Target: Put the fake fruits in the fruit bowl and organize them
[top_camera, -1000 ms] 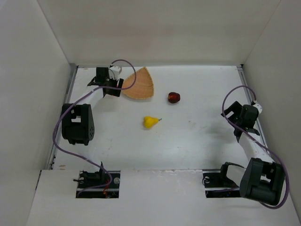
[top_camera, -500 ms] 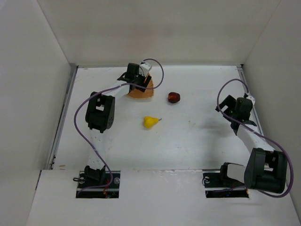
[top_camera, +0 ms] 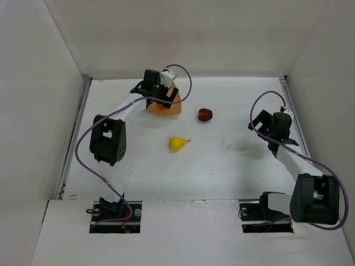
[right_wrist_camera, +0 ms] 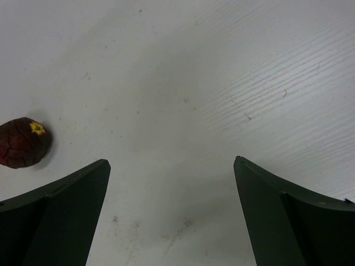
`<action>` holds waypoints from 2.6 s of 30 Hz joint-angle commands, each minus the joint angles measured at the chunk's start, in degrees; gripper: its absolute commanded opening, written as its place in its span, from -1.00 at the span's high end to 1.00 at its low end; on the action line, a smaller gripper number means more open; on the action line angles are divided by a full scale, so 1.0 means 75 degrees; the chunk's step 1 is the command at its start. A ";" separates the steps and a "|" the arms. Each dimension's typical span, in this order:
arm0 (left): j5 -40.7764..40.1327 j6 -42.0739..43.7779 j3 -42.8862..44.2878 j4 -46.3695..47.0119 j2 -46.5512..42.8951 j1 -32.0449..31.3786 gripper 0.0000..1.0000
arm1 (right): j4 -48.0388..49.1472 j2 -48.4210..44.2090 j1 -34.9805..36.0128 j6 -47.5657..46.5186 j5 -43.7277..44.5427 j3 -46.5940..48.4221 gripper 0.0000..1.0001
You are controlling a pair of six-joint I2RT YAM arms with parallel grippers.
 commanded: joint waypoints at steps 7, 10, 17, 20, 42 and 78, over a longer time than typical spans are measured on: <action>0.3029 0.1705 -0.1232 -0.4046 -0.2260 -0.0960 -0.99 | 0.0280 -0.1204 0.0050 0.0014 0.0084 -0.0652 -1.00; 0.2995 0.2281 -0.1514 -0.4447 -0.2143 -0.1393 -0.99 | 0.0245 -0.1591 0.0050 0.0025 0.0085 -0.0933 -1.00; 0.2294 0.2377 -0.1643 -0.4121 -0.1616 -0.2039 -0.99 | -0.0281 -0.2528 -0.0032 -0.0056 0.0085 -0.1355 -1.00; 0.1742 0.2294 -0.1795 -0.3734 -0.1382 -0.2121 -0.99 | -0.0411 -0.2880 -0.0125 -0.0080 0.0108 -0.1520 -1.00; 0.0675 0.1627 -0.1702 -0.0970 -0.2377 -0.1150 0.50 | 0.0069 -0.1676 -0.0067 -0.0139 0.0131 -0.1005 -1.00; -0.1189 0.0501 -0.0424 0.1014 -0.0817 0.1113 -0.97 | -0.0175 0.5061 0.3519 -0.0034 0.0026 0.5180 -1.00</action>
